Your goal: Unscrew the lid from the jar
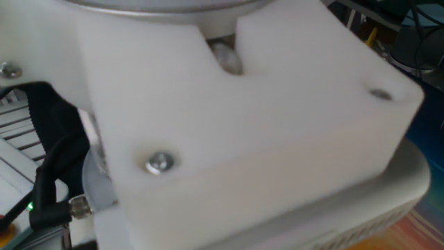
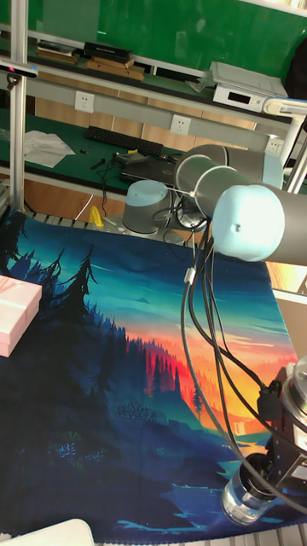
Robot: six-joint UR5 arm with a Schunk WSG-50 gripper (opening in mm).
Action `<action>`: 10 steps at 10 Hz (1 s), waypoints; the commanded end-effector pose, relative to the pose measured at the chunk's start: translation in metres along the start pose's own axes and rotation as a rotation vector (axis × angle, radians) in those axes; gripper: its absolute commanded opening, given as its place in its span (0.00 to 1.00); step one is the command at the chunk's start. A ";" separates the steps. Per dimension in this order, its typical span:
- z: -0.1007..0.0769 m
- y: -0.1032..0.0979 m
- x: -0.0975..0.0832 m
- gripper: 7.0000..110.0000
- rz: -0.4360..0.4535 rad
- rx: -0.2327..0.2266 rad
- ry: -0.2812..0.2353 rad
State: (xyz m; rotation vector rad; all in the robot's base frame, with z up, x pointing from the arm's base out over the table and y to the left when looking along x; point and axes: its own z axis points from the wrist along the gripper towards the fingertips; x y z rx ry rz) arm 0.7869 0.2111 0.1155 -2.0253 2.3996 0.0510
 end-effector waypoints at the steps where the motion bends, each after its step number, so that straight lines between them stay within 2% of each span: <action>1: -0.006 0.001 0.002 0.36 -0.025 -0.009 0.006; 4: -0.016 -0.006 0.003 0.36 -0.018 -0.002 0.003; 6: -0.015 -0.009 0.005 0.36 0.043 0.005 -0.019; 7: -0.010 -0.010 0.004 0.36 0.071 0.011 -0.050; 10: -0.002 -0.009 0.014 0.36 0.214 0.028 -0.101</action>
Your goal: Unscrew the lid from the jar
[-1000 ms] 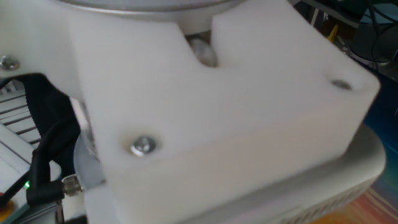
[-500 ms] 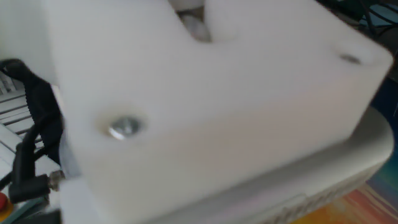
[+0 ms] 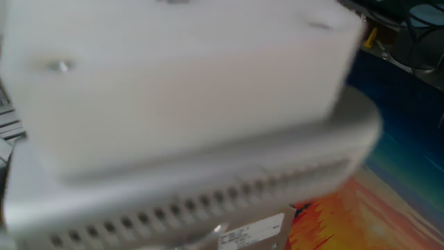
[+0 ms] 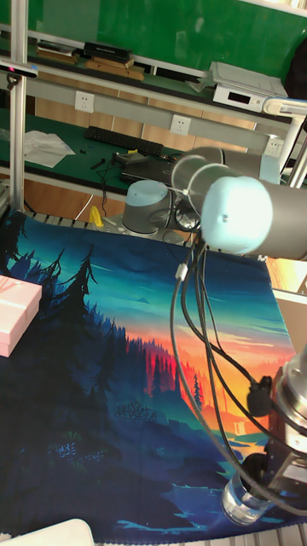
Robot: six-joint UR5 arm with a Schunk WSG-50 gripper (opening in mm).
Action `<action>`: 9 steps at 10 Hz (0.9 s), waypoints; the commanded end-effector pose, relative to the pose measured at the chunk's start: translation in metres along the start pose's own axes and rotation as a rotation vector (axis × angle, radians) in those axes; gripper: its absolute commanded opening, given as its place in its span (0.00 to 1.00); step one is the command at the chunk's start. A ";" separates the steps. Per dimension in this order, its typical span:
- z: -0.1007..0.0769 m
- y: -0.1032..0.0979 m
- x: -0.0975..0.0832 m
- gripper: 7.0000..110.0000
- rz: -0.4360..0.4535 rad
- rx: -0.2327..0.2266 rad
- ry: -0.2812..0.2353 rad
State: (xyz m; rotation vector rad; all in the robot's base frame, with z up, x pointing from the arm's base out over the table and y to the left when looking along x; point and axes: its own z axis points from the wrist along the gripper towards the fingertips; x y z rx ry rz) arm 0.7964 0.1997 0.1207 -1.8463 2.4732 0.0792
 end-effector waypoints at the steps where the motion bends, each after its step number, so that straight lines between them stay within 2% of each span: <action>1: 0.005 0.003 0.007 0.36 0.104 0.008 -0.057; 3: 0.008 0.014 0.005 0.36 0.116 -0.011 -0.114; 6: -0.001 0.031 0.011 0.36 0.142 -0.011 -0.106; 8: -0.011 0.035 0.012 0.36 0.235 -0.001 -0.096; 9: -0.012 0.031 0.009 0.36 0.288 0.006 -0.111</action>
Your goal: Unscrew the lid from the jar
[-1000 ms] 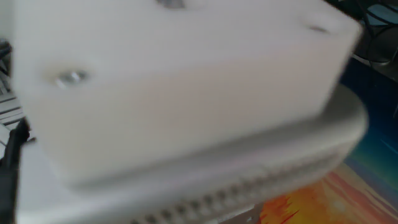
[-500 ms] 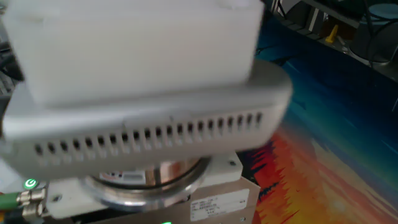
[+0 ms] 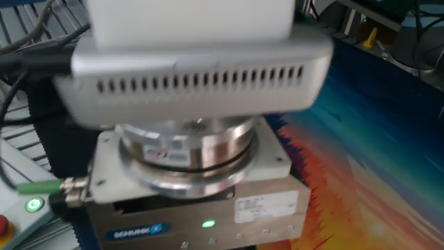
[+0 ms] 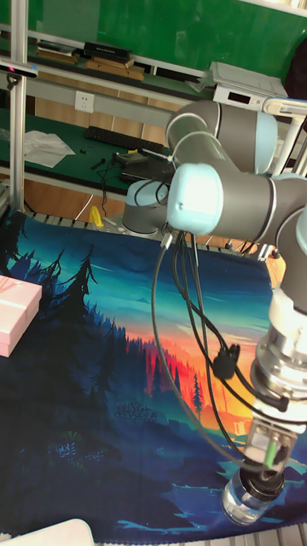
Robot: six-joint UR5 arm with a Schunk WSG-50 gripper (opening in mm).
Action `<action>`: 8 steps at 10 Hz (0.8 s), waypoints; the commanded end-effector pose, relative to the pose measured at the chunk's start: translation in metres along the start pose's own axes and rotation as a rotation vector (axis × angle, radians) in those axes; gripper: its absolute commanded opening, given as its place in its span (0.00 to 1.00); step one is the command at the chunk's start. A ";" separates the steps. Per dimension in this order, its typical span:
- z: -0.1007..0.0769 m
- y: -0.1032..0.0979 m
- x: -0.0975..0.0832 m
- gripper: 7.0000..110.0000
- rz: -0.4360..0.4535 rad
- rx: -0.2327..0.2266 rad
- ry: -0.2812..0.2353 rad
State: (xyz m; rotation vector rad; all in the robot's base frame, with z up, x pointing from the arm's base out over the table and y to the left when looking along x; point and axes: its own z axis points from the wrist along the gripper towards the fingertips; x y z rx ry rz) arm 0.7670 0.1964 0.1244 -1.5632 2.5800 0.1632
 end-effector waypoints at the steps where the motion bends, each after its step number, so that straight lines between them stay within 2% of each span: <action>1: -0.007 0.002 -0.004 0.36 0.138 0.012 -0.034; 4: -0.005 0.007 -0.012 0.36 0.166 -0.011 -0.060; 6: -0.003 0.004 -0.013 0.36 0.193 -0.008 -0.059; 8: -0.003 -0.007 -0.008 0.36 0.173 0.021 -0.061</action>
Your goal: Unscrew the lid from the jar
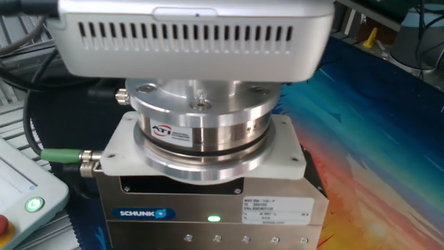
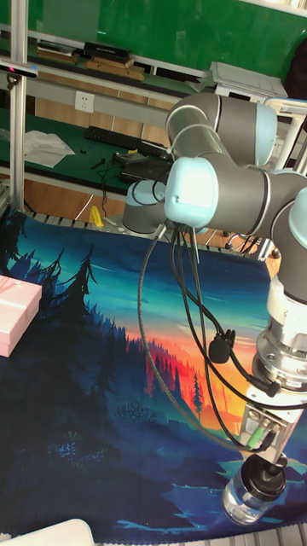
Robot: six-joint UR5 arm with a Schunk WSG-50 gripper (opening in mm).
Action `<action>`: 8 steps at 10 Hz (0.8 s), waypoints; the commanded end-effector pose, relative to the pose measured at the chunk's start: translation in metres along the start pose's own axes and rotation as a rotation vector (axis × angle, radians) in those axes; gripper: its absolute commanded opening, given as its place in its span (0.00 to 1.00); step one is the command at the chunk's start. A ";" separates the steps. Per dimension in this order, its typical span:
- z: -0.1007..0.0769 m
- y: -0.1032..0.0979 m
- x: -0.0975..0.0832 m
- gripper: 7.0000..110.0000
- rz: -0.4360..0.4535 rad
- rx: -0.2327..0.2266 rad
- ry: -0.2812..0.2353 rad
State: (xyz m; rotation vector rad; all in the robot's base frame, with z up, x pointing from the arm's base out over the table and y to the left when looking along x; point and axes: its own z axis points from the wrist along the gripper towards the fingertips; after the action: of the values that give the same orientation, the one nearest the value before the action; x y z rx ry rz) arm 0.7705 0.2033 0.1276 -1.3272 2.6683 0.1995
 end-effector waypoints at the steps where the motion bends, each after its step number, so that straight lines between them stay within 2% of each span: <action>1: -0.001 -0.010 -0.002 0.36 0.013 0.010 -0.027; 4: -0.001 -0.013 -0.004 0.36 0.046 0.010 -0.040; 8: -0.005 -0.015 -0.013 0.36 0.141 0.012 -0.034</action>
State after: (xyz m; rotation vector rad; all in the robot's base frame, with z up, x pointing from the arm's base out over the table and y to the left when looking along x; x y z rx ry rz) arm 0.7861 0.1987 0.1301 -1.2010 2.7008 0.1989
